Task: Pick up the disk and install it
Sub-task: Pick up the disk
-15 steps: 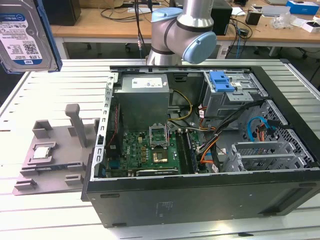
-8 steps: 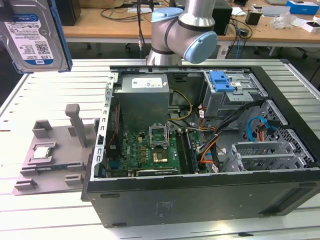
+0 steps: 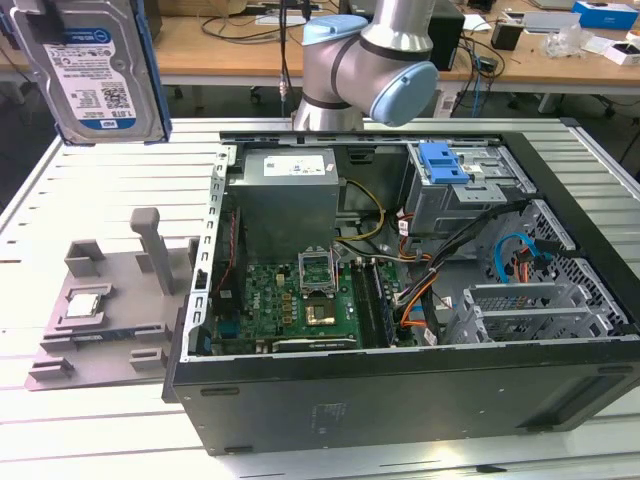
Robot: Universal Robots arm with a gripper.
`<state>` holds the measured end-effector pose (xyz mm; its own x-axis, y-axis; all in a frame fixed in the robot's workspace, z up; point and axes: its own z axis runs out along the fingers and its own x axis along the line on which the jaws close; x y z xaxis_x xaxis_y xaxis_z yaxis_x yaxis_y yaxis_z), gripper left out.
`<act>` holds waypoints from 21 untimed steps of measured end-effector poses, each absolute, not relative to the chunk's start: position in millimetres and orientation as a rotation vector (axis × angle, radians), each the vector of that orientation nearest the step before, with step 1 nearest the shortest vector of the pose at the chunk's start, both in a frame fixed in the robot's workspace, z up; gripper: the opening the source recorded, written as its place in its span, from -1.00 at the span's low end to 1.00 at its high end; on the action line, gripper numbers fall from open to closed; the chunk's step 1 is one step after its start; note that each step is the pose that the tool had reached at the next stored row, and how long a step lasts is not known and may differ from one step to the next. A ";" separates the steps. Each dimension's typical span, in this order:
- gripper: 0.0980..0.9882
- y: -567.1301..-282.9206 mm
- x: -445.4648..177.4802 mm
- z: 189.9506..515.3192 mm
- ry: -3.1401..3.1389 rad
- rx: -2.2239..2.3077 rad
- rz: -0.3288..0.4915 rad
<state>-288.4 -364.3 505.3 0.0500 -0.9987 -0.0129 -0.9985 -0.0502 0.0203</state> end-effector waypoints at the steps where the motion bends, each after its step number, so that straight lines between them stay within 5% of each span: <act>1: -0.39 -364.3 -286.0 505.3 -2.161 2.272 -0.037; 21: -0.39 -364.3 -223.2 505.3 -2.161 2.272 -0.037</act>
